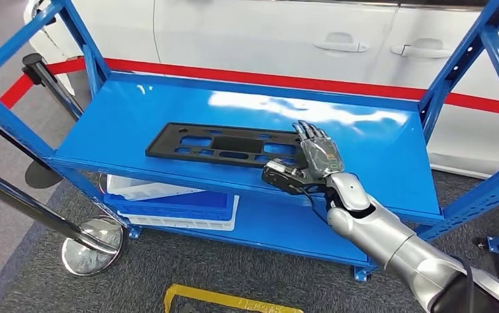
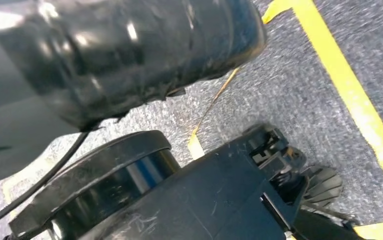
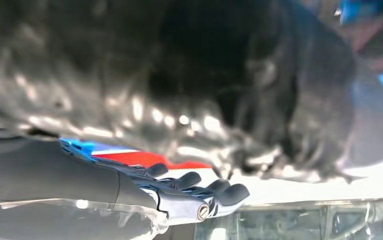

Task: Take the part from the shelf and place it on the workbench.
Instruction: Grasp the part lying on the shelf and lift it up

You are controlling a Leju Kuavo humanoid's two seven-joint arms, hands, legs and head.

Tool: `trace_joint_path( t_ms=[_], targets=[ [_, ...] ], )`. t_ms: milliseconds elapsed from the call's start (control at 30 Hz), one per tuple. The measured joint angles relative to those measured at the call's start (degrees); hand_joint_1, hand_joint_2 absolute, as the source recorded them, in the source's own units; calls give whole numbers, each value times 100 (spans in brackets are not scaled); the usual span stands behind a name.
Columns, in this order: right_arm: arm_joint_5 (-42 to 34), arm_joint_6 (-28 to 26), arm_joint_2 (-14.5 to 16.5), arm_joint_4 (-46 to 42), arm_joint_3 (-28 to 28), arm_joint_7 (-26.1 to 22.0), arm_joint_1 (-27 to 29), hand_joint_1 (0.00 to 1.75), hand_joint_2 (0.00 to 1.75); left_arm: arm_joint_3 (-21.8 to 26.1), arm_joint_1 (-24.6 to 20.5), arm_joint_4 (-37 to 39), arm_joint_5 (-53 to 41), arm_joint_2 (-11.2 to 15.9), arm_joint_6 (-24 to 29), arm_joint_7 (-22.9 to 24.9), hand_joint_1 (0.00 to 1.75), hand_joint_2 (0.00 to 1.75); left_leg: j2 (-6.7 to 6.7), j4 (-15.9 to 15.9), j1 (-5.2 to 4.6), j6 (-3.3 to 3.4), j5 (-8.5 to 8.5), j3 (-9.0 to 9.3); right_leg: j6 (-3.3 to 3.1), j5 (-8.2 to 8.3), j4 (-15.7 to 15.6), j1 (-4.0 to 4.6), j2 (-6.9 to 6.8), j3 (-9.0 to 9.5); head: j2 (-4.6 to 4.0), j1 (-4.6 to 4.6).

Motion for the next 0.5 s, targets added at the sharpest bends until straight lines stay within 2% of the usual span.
trace_joint_path(
  t_ms=[33, 100, 133, 167, 200, 233, 267, 333, 400, 433, 500],
  targets=[
    [-11, -16, -4, -16, 0, -9, -2, 0, 0, -2, -6, 0, -12, -2, -10, -3, 0, 0, 6, 309, 9, -27, -117, -160, -19, -16, -4, 2, 3, 24, 0, -10],
    [-90, -77, -5, -38, 0, -56, 29, 0, 0, -7, -11, 0, -29, -3, -33, -5, 0, 0, 10, 1003, 21, -55, -339, -595, -42, -48, -5, 17, 3, 53, 0, -18],
    [-174, -132, -5, -45, -1, -112, 58, 0, 0, -8, -3, 0, -29, -3, -42, 1, 0, 0, 10, 1191, 23, -51, -348, -755, -48, -65, -4, 29, 4, 71, 0, -17],
    [-279, -204, -5, -59, -5, -193, 92, 0, 0, -9, 10, 0, -29, -3, -47, 7, 0, 0, 10, 1170, 20, -33, -244, -816, -52, -84, -5, 39, 6, 95, 0, -17],
    [-405, -291, -5, -81, -11, -296, 123, 0, 0, -9, 22, 0, -29, -3, -49, 14, 0, 0, 9, 948, 11, -3, -45, -773, -55, -103, -5, 48, 8, 124, 0, -16],
    [-563, -402, 1, -120, -23, -432, 149, 0, 44, -9, 30, 0, -28, -3, -48, 17, 0, 0, 10, 570, -8, 39, 217, -646, -54, -120, -8, 51, 10, 155, 0, -16],
    [-737, -529, 14, -173, -43, -587, 174, 0, 87, -9, 31, 0, -27, -3, -46, 17, 0, 0, 10, 200, -35, 80, 410, -508, -49, -132, -18, 50, 12, 183, 0, -14],
    [-1088, -790, 67, -308, -97, -925, 229, 0, 175, -9, 24, 0, -20, 2, -44, 16, 0, 0, 9, -283, -91, 155, 555, -322, -17, -134, -58, 37, 15, 210, 0, -18],
    [-1283, -957, 138, -477, -132, -1210, 312, 0, 175, -9, 33, 0, -14, 10, -44, 16, 0, 0, 0, -392, -120, 202, 549, -270, 40, -125, -118, 26, 14, 232, 0, -23],
    [-1320, -1000, 168, -572, -137, -1309, 350, 0, 175, -9, 42, 0, -13, 13, -45, 19, 0, 0, -1, -457, -101, 218, 605, -227, 71, -134, -132, 30, 11, 243, 0, -21],
    [-1336, -1058, 204, -761, -148, -1419, 400, 0, 175, -9, 50, 0, -18, 19, -46, 25, 0, 0, 6, -607, -73, 235, 679, -135, 105, -254, -1, 44, -1, 202, 0, -11]
  ],
)
